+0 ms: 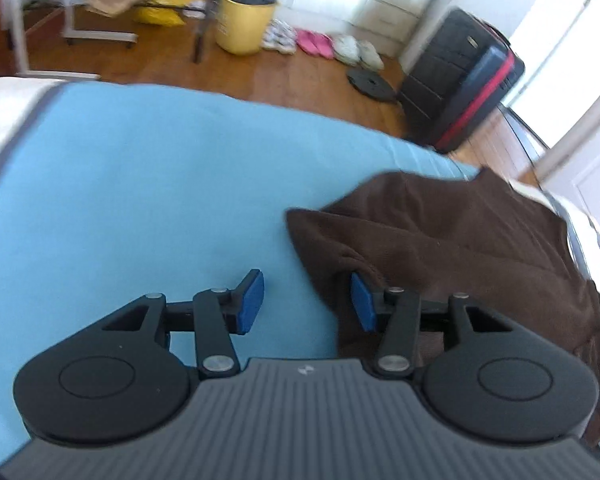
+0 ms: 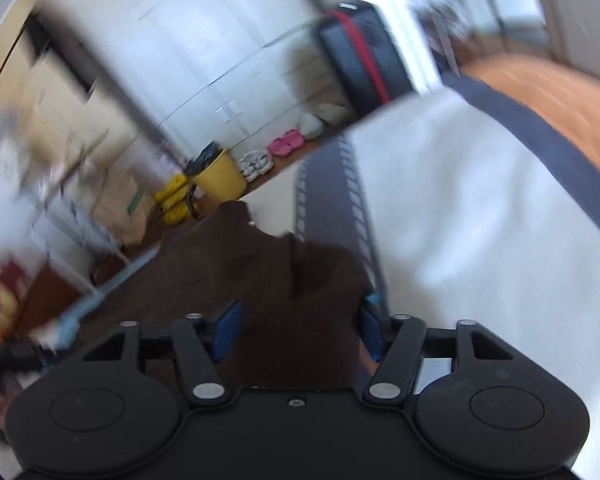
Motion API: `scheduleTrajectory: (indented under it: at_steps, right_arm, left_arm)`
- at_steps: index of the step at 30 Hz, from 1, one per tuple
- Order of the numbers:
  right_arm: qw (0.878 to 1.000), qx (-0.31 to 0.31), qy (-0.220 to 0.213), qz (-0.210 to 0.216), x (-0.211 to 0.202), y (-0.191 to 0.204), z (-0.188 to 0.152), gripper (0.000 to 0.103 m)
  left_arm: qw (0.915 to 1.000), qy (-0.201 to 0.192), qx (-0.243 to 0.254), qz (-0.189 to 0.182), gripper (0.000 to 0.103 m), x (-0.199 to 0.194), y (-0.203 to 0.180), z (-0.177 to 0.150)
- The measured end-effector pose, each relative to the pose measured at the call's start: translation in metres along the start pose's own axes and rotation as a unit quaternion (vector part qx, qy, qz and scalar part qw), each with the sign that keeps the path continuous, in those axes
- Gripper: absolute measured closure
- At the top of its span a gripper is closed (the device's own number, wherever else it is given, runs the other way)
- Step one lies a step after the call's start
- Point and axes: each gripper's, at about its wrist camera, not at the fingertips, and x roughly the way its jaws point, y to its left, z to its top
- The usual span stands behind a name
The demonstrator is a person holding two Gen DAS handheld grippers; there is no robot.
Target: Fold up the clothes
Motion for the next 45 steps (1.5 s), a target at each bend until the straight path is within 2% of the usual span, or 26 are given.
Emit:
scheduleTrajectory:
  at_steps: [1, 2, 3, 5, 6, 8, 10, 11, 12, 13, 14, 15, 16, 18, 21, 25, 27, 31, 32, 35, 38, 40, 41, 42, 44, 45]
  right_arm:
    - [0.999, -0.047, -0.01, -0.024, 0.002, 0.01, 0.004, 0.094]
    - [0.995, -0.089, -0.024, -0.049, 0.002, 0.02, 0.008, 0.095]
    - [0.988, -0.13, -0.039, -0.074, 0.003, 0.029, 0.013, 0.095]
    - [0.985, -0.119, -0.082, -0.09, -0.006, 0.027, 0.026, 0.095]
    - [0.985, -0.113, -0.086, -0.098, -0.005, 0.024, 0.031, 0.095]
    - [0.987, -0.098, -0.065, -0.11, 0.007, 0.017, 0.034, 0.095]
    - [0.985, -0.103, -0.039, -0.131, 0.019, 0.016, 0.027, 0.091]
    - [0.983, -0.101, -0.039, -0.146, 0.015, 0.017, 0.021, 0.077]
    - [0.981, -0.097, -0.044, -0.161, 0.008, 0.018, 0.016, 0.048]
    - [0.978, -0.087, -0.049, -0.186, 0.001, 0.019, 0.014, 0.039]
    - [0.976, -0.074, -0.049, -0.199, -0.013, 0.022, 0.01, 0.037]
    - [0.975, -0.06, -0.047, -0.21, -0.028, 0.025, 0.005, 0.037]
    - [0.978, -0.041, -0.046, -0.199, -0.046, 0.026, -0.003, 0.037]
    - [0.986, 0.0, -0.043, -0.158, -0.081, 0.022, -0.021, 0.037]
    - [0.996, 0.067, -0.002, -0.062, -0.129, 0.013, -0.056, 0.037]
    - [0.991, 0.127, 0.041, 0.015, -0.183, 0.017, -0.105, 0.037]
    - [0.986, 0.151, 0.053, 0.038, -0.199, 0.023, -0.124, 0.037]
    - [0.971, 0.214, 0.081, 0.075, -0.211, 0.037, -0.156, 0.037]
    - [0.968, 0.221, 0.091, 0.081, -0.212, 0.042, -0.163, 0.037]
    - [0.969, 0.202, 0.109, 0.088, -0.213, 0.063, -0.177, 0.037]
    - [0.979, 0.139, 0.125, 0.087, -0.212, 0.093, -0.182, 0.037]
    - [0.985, 0.082, 0.136, 0.069, -0.202, 0.115, -0.187, 0.037]
    - [0.988, 0.052, 0.14, 0.047, -0.194, 0.125, -0.191, 0.037]
    - [0.989, 0.021, 0.143, 0.026, -0.185, 0.135, -0.195, 0.035]
    - [0.988, -0.006, 0.152, -0.025, -0.171, 0.139, -0.201, 0.038]
    - [0.99, 0.001, 0.14, -0.031, -0.177, 0.135, -0.201, 0.055]
  left_arm:
    - [0.9995, -0.009, 0.03, 0.003, 0.084, 0.001, -0.008, -0.002]
    - [0.9988, -0.017, 0.046, -0.004, 0.099, -0.001, -0.015, -0.003]
    - [0.9985, -0.027, 0.047, -0.001, 0.099, -0.004, -0.02, -0.002]
    - [0.9967, -0.06, 0.049, 0.02, 0.099, -0.011, -0.028, 0.0]
    - [0.9956, -0.072, 0.05, 0.032, 0.099, -0.011, -0.03, 0.0]
    - [0.9938, -0.082, 0.051, 0.054, 0.099, -0.007, -0.032, -0.002]
    - [0.9923, -0.077, 0.048, 0.084, 0.094, -0.001, -0.032, -0.01]
    - [0.9912, -0.072, 0.044, 0.102, 0.087, -0.001, -0.032, -0.014]
    - [0.9896, -0.067, 0.04, 0.121, 0.076, -0.008, -0.033, -0.017]
    - [0.9874, -0.062, 0.037, 0.141, 0.069, -0.017, -0.034, -0.019]
    - [0.9857, -0.052, 0.04, 0.155, 0.059, -0.028, -0.035, -0.021]
    - [0.9851, -0.048, 0.044, 0.159, 0.055, -0.039, -0.035, -0.022]
    - [0.9848, -0.047, 0.048, 0.16, 0.051, -0.052, -0.035, -0.023]
    - [0.9862, -0.035, 0.038, 0.157, 0.038, -0.075, -0.031, -0.03]
    - [0.9923, 0.017, 0.008, 0.122, 0.038, -0.099, -0.019, -0.054]
    - [0.9941, 0.088, -0.031, 0.054, 0.038, -0.112, -0.011, -0.101]
    - [0.9927, 0.113, -0.025, 0.032, 0.037, -0.119, -0.016, -0.127]
    - [0.9898, 0.124, 0.059, 0.039, 0.035, -0.152, -0.045, -0.176]
    - [0.9893, 0.126, 0.067, 0.03, 0.033, -0.16, -0.049, -0.185]
    - [0.9887, 0.136, 0.063, 0.008, 0.031, -0.18, -0.052, -0.211]
    - [0.9863, 0.146, 0.06, 0.049, 0.031, -0.187, -0.048, -0.229]
    - [0.9868, 0.142, 0.062, 0.045, 0.033, -0.191, -0.047, -0.232]
    - [0.9872, 0.141, 0.063, 0.042, 0.044, -0.193, -0.047, -0.234]
    - [0.9883, 0.134, 0.06, 0.041, 0.072, -0.196, -0.046, -0.233]
    - [0.9908, 0.118, 0.051, 0.042, 0.089, -0.204, -0.044, -0.232]
    - [0.9919, 0.11, 0.047, 0.043, 0.096, -0.209, -0.042, -0.232]
